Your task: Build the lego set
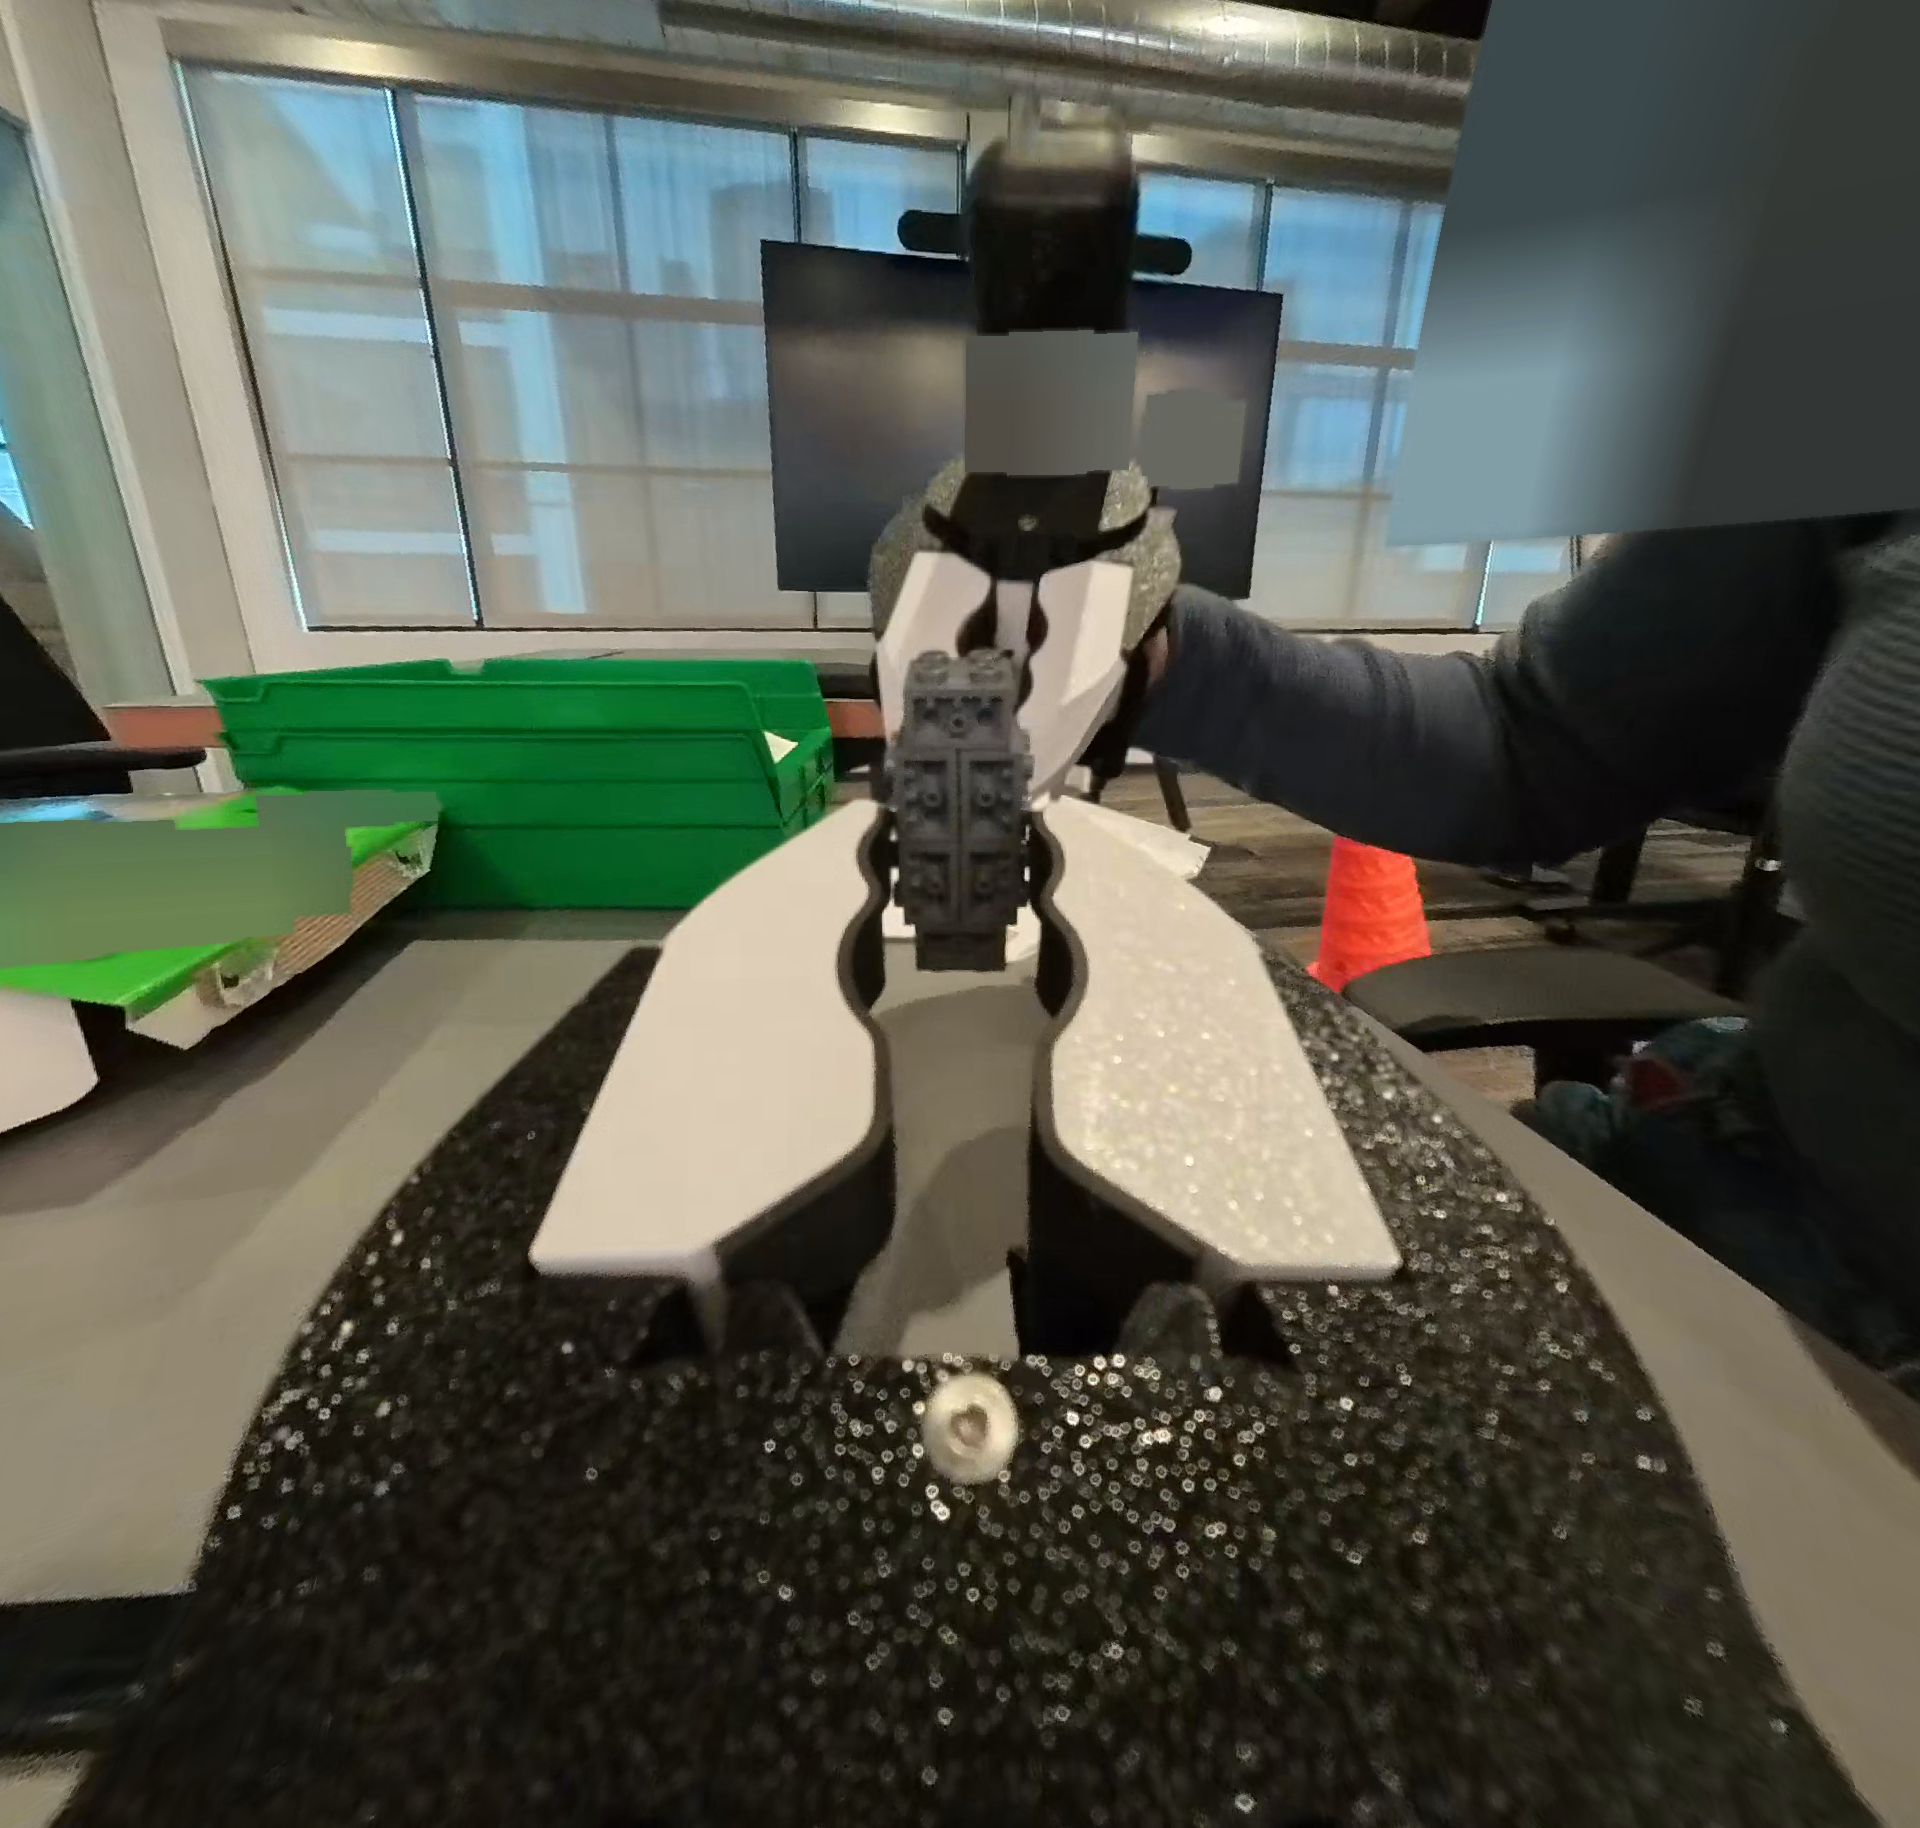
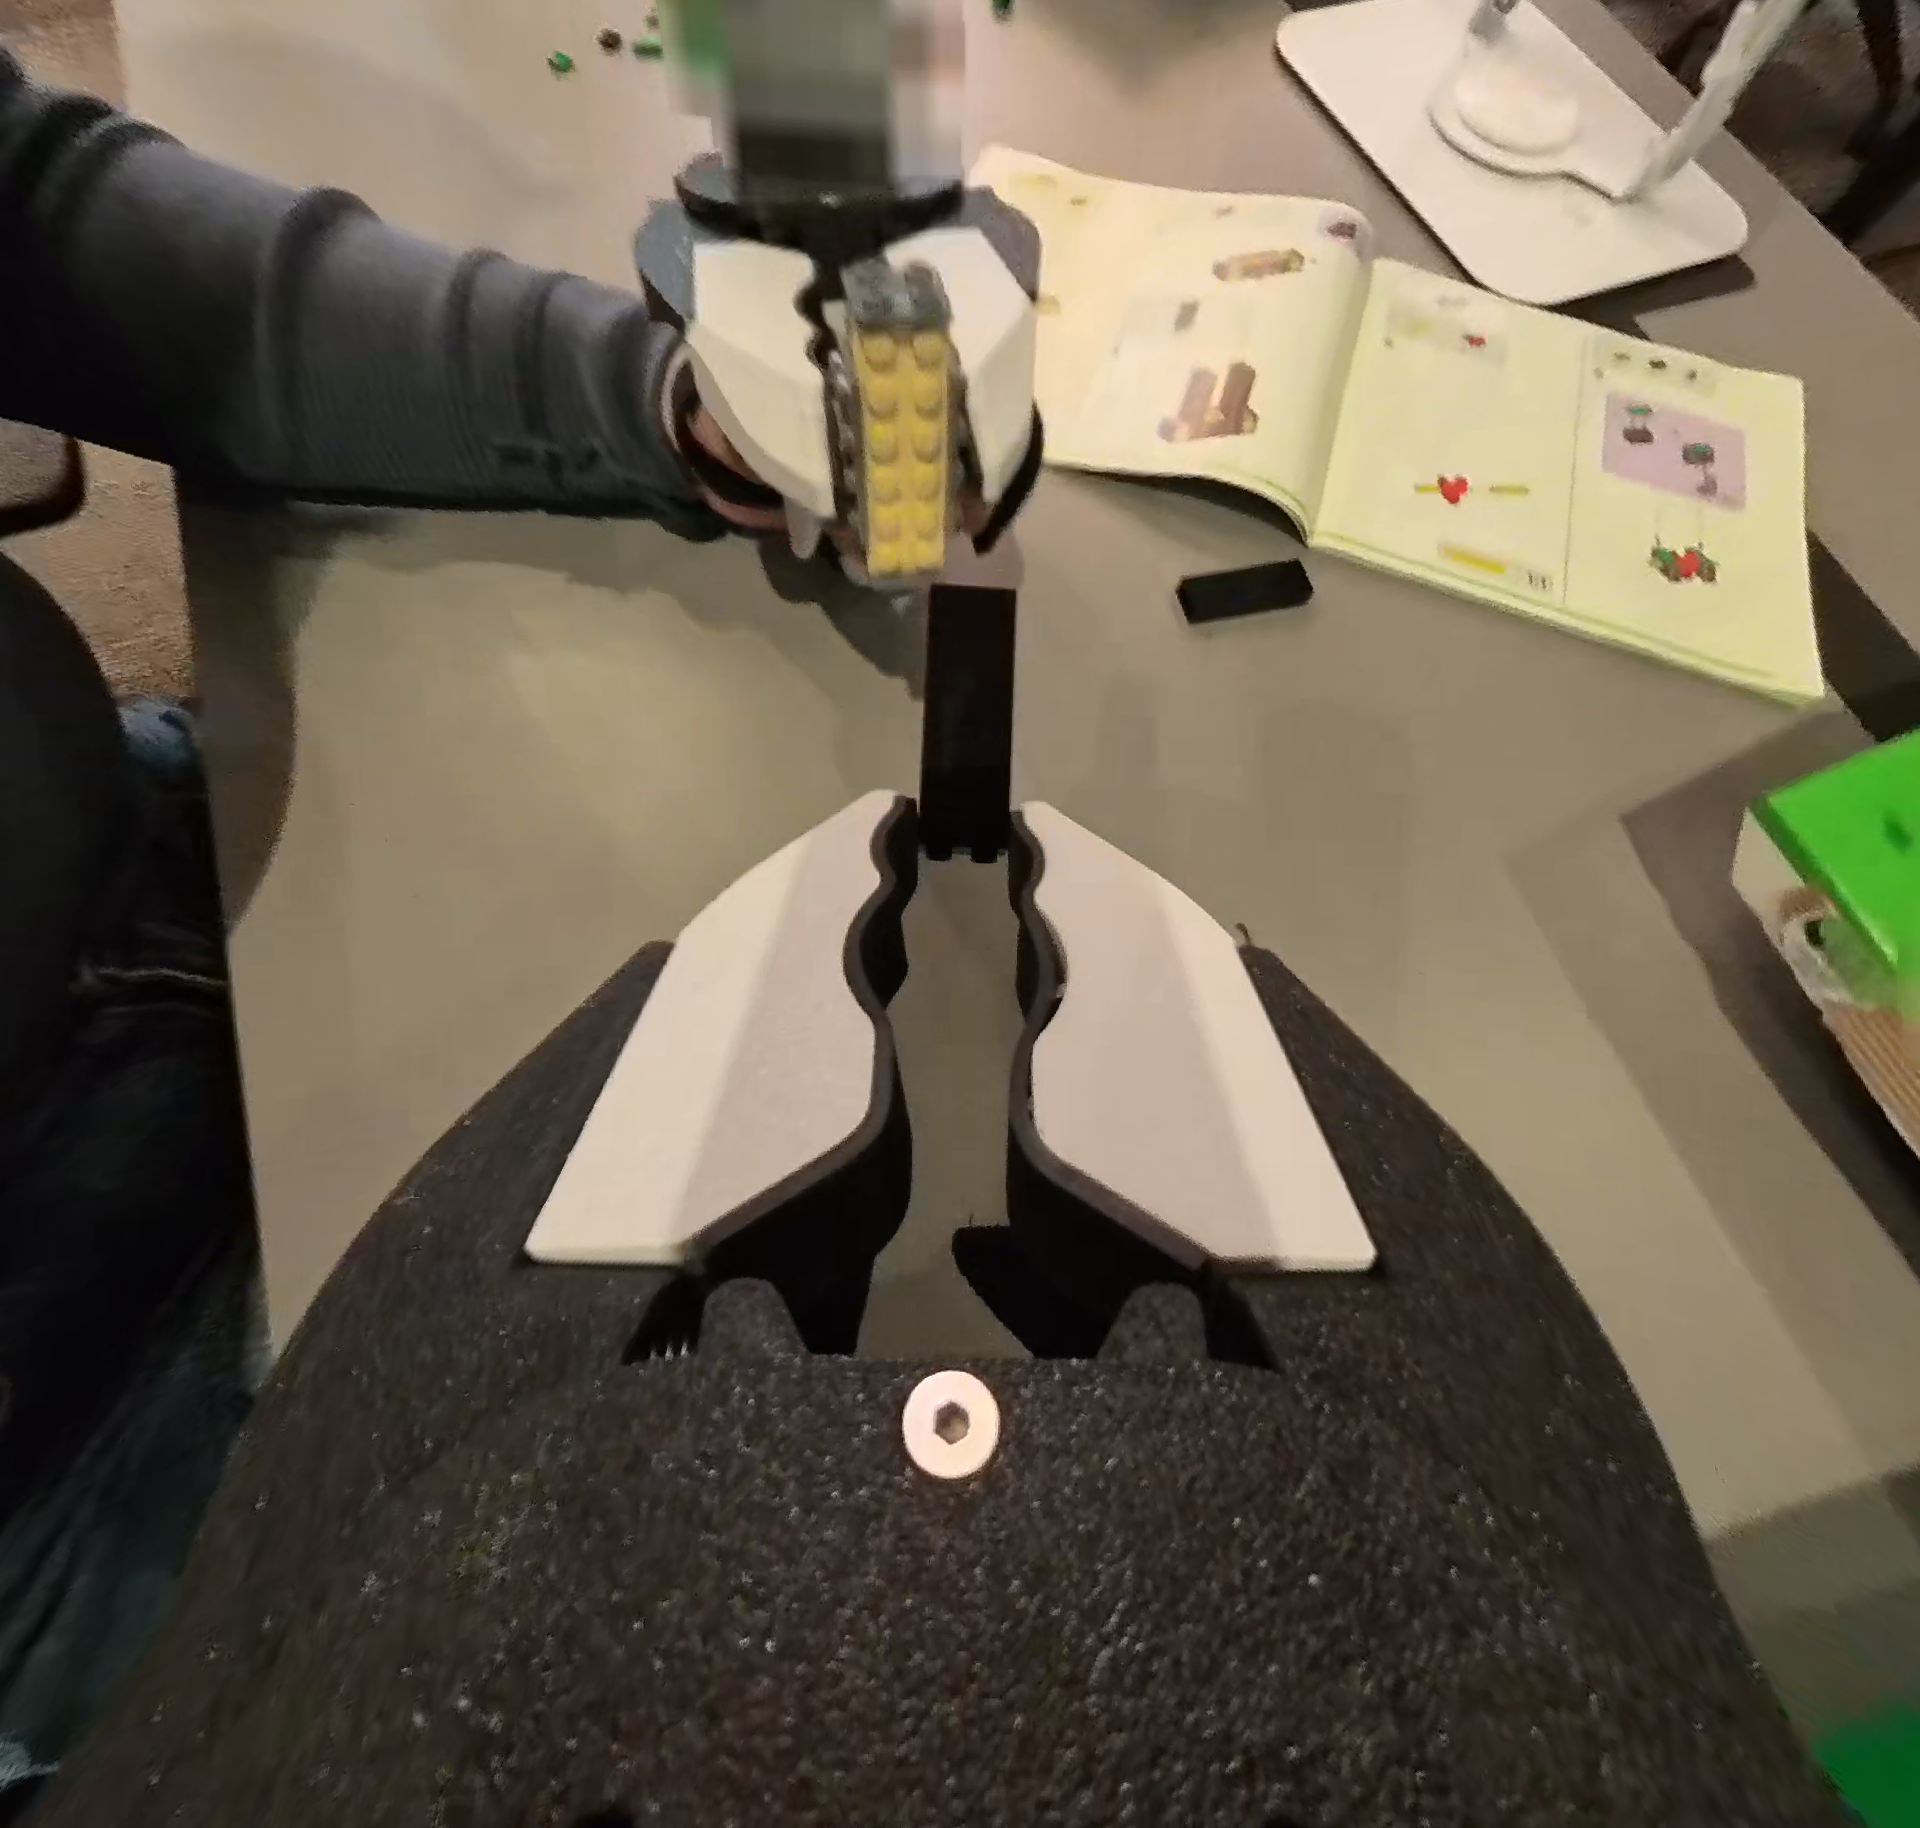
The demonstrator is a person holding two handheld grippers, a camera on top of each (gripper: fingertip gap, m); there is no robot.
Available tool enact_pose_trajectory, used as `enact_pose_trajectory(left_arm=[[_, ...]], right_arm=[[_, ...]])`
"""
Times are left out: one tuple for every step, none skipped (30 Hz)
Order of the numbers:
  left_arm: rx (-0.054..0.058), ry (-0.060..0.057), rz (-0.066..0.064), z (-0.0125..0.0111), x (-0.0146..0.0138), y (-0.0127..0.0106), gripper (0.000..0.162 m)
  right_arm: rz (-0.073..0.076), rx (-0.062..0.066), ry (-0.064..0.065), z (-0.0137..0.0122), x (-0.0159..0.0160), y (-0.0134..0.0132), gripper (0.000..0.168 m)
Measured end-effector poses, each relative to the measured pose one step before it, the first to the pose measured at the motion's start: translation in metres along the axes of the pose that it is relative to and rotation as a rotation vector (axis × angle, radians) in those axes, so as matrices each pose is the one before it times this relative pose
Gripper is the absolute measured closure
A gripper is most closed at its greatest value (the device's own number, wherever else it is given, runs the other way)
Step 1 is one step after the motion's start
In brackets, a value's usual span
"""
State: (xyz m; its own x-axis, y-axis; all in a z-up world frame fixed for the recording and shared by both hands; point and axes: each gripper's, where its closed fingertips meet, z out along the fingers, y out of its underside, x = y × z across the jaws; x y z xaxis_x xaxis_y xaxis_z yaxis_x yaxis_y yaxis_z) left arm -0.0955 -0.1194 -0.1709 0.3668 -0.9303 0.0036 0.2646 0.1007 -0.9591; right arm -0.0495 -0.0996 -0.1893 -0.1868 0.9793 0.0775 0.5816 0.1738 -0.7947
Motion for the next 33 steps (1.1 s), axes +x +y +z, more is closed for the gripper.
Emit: enact_pose_trajectory(left_arm=[[-0.0029, 0.0048, -0.0051, 0.00010, 0.00038, 0.00057, 0.137], [-0.0011, 0.0041, -0.0058, 0.00014, 0.00020, 0.00041, 0.137], [-0.0011, 0.0043, -0.0055, 0.00010, 0.00029, 0.00040, 0.137], [-0.0033, 0.0021, -0.0046, 0.00025, 0.00005, 0.00066, 0.137], [-0.0051, -0.0024, -0.0009, 0.00022, -0.00045, 0.00083, 0.137], [-0.0055, -0.0033, 0.0024, 0.00024, -0.00035, 0.00089, 0.137], [-0.0055, -0.0015, 0.0019, 0.00027, -0.00018, 0.00090, 0.137], [-0.0042, -0.0005, 0.0002, 0.00043, -0.00001, 0.00064, 0.137], [-0.0018, 0.0005, -0.0013, 0.00031, 0.00001, 0.00045, 0.137], [0.0006, 0.0018, -0.0019, 0.00020, 0.00022, -0.00003, 0.137], [0.0025, 0.0006, -0.0016, 0.00003, 0.00003, -0.00037, 0.137], [0.0031, -0.0015, -0.0018, -0.00004, -0.00027, -0.00037, 0.137], [0.0027, -0.0016, -0.0027, -0.00012, -0.00035, -0.00034, 0.137], [0.0032, -0.0008, -0.0034, -0.00014, -0.00032, -0.00043, 0.137], [0.0043, -0.0011, -0.0038, -0.00007, -0.00033, -0.00057, 0.137], [0.0042, -0.0019, -0.0035, -0.00022, -0.00041, -0.00051, 0.137], [0.0026, -0.0023, -0.0024, -0.00013, -0.00046, -0.00034, 0.137], [0.0007, -0.0027, -0.0019, -0.00017, -0.00051, -0.00007, 0.137], [-0.0004, -0.0027, -0.0019, -0.00001, -0.00052, 0.00005, 0.137], [-0.0004, -0.0025, -0.0015, -0.00008, -0.00045, 0.00014, 0.137], [0.0004, -0.0031, -0.0011, -0.00010, -0.00059, 0.00000, 0.137], [0.0012, -0.0042, -0.0014, -0.00024, -0.00068, -0.00026, 0.137], [0.0022, -0.0059, -0.0021, -0.00033, -0.00102, -0.00034, 0.137], [0.0034, -0.0080, -0.0029, -0.00054, -0.00137, -0.00049, 0.137], [0.0039, -0.0097, -0.0034, -0.00064, -0.00173, -0.00062, 0.137], [0.0044, -0.0100, -0.0029, -0.00094, -0.00173, -0.00078, 0.137], [0.0064, -0.0093, -0.0025, -0.00092, -0.00163, -0.00108, 0.137], [0.0076, -0.0085, -0.0028, -0.00094, -0.00157, -0.00118, 0.137], [0.0062, -0.0081, -0.0028, -0.00083, -0.00144, -0.00104, 0.137], [0.0031, -0.0074, -0.0019, -0.00054, -0.00130, -0.00059, 0.137], [0.0009, -0.0052, -0.0006, -0.00043, -0.00098, -0.00021, 0.137], [0.0001, -0.0030, 0.0001, -0.00016, -0.00047, -0.00008, 0.137], [-0.0002, -0.0020, 0.0003, -0.00002, -0.00028, 0.00003, 0.137]], right_arm=[[-0.0062, 0.0008, -0.0158, -0.00013, -0.00219, -0.00380, 0.152], [-0.0045, 0.0013, -0.0158, -0.00022, -0.00218, -0.00350, 0.152], [-0.0045, 0.0048, -0.0071, -0.00033, -0.00086, -0.00353, 0.152], [-0.0056, 0.0041, -0.0062, -0.00052, -0.00079, -0.00284, 0.152], [-0.0047, -0.0023, -0.0045, -0.00037, -0.00035, -0.00143, 0.152], [-0.0029, -0.0049, -0.0005, -0.00036, 0.00034, -0.00034, 0.152], [-0.0004, -0.0039, -0.0010, -0.00013, 0.00055, 0.00045, 0.152], [0.0017, -0.0008, -0.0032, 0.00004, 0.00031, 0.00061, 0.152], [0.0030, 0.0035, -0.0008, 0.00017, 0.00057, 0.00069, 0.152], [0.0050, 0.0023, 0.0009, 0.00039, 0.00074, 0.00112, 0.152], [0.0057, -0.0028, 0.0005, 0.00051, 0.00060, 0.00191, 0.152], [0.0043, -0.0034, -0.0004, 0.00075, 0.00013, 0.00198, 0.152], [0.0025, -0.0017, 0.0007, 0.00090, -0.00007, 0.00159, 0.152], [0.0019, -0.0048, 0.0012, 0.00085, -0.00002, 0.00185, 0.152], [0.0008, -0.0063, 0.0010, 0.00088, -0.00033, 0.00192, 0.152], [-0.0011, -0.0044, 0.0008, 0.00082, -0.00023, 0.00156, 0.152], [-0.0008, -0.0055, 0.0012, 0.00081, -0.00021, 0.00177, 0.152], [-0.0002, -0.0053, 0.0005, 0.00073, -0.00006, 0.00172, 0.152], [0.0004, 0.0004, 0.0024, 0.00054, 0.00025, 0.00108, 0.152], [0.0020, 0.0059, 0.0033, 0.00055, 0.00065, 0.00069, 0.152], [0.0044, 0.0074, 0.0020, 0.00080, 0.00072, 0.00118, 0.152], [0.0050, 0.0109, 0.0037, 0.00106, 0.00111, 0.00135, 0.152], [0.0052, 0.0146, 0.0051, 0.00148, 0.00133, 0.00198, 0.152], [0.0085, 0.0117, 0.0062, 0.00228, 0.00183, 0.00348, 0.152], [0.0143, 0.0007, 0.0030, 0.00290, 0.00170, 0.00577, 0.152], [0.0199, -0.0114, -0.0024, 0.00376, 0.00100, 0.00791, 0.152], [0.0223, -0.0226, -0.0033, 0.00438, 0.00097, 0.00958, 0.152], [0.0175, -0.0327, -0.0022, 0.00479, 0.00096, 0.01051, 0.152], [0.0072, -0.0356, -0.0005, 0.00484, 0.00069, 0.01019, 0.152], [-0.0045, -0.0357, -0.0012, 0.00464, 0.00018, 0.00936, 0.152], [-0.0109, -0.0352, 0.0009, 0.00419, 0.00010, 0.00816, 0.152], [-0.0166, -0.0337, -0.0022, 0.00383, -0.00032, 0.00704, 0.152], [-0.0176, -0.0343, -0.0028, 0.00337, -0.00045, 0.00640, 0.152]])
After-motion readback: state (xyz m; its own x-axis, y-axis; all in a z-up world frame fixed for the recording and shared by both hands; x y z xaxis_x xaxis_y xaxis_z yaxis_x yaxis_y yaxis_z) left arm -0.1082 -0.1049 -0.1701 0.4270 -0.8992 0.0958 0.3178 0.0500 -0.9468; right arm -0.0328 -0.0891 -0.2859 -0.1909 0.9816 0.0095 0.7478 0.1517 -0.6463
